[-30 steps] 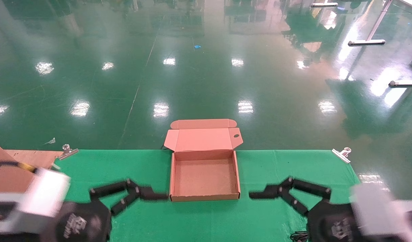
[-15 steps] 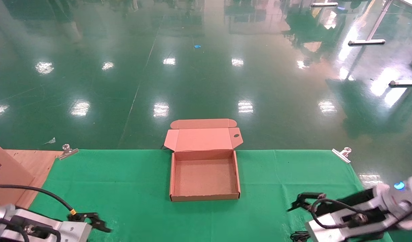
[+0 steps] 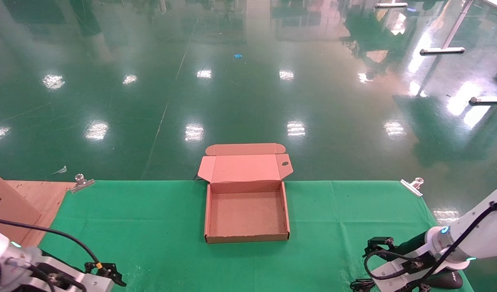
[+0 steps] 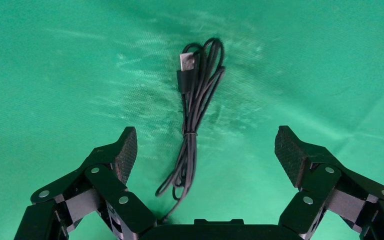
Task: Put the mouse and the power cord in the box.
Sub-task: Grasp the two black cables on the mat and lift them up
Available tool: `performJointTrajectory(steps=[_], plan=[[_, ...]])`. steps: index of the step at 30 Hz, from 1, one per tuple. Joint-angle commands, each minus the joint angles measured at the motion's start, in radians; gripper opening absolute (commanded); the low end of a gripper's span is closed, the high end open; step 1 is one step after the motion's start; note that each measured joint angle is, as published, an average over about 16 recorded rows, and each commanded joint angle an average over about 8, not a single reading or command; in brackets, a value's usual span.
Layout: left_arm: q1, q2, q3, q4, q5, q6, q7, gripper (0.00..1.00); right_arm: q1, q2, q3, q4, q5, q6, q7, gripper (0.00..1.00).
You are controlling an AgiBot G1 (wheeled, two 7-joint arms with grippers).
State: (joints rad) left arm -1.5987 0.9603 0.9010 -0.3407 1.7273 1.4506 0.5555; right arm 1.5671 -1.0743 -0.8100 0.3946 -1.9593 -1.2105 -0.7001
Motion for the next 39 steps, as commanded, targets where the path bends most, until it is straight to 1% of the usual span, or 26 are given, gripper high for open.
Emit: performJointTrajectory(steps=[1,6,7,8,14,15,16,21,34,39], plan=[[0.003,0.027,0.005,0.054,0.008,-0.028,0.033,1.00,0.002,-0.026,-0.002,-0.074,-0.004,0.034,-0.035,1.00],[0.000,0.063,0.008,0.143,0.017,-0.079,0.065,1.00,0.008,-0.063,0.004,-0.186,-0.003,0.135,-0.088,1.00],[-0.001,0.068,0.008,0.158,0.018,-0.087,0.070,0.99,0.009,-0.069,0.005,-0.203,-0.003,0.156,-0.096,0.93],[-0.001,0.072,0.009,0.173,0.019,-0.094,0.074,0.89,0.009,-0.074,0.006,-0.216,-0.003,0.177,-0.105,0.81],[-0.006,0.091,0.009,0.236,0.022,-0.133,0.104,0.14,0.008,-0.096,0.011,-0.277,-0.001,0.279,-0.137,0.07],[-0.007,0.094,0.009,0.244,0.022,-0.138,0.108,0.02,0.009,-0.097,0.013,-0.285,0.000,0.288,-0.140,0.01],[-0.008,0.096,0.008,0.251,0.021,-0.142,0.112,0.00,0.010,-0.098,0.014,-0.292,0.002,0.294,-0.143,0.00],[-0.013,0.106,0.005,0.280,0.017,-0.157,0.126,0.00,0.027,-0.096,0.021,-0.322,0.012,0.286,-0.157,0.00],[-0.007,0.107,0.010,0.321,0.024,-0.157,0.153,0.00,0.048,-0.084,0.026,-0.370,0.022,0.167,-0.196,0.00],[-0.006,0.105,0.011,0.328,0.025,-0.159,0.158,0.00,0.053,-0.081,0.027,-0.378,0.023,0.145,-0.205,0.00]])
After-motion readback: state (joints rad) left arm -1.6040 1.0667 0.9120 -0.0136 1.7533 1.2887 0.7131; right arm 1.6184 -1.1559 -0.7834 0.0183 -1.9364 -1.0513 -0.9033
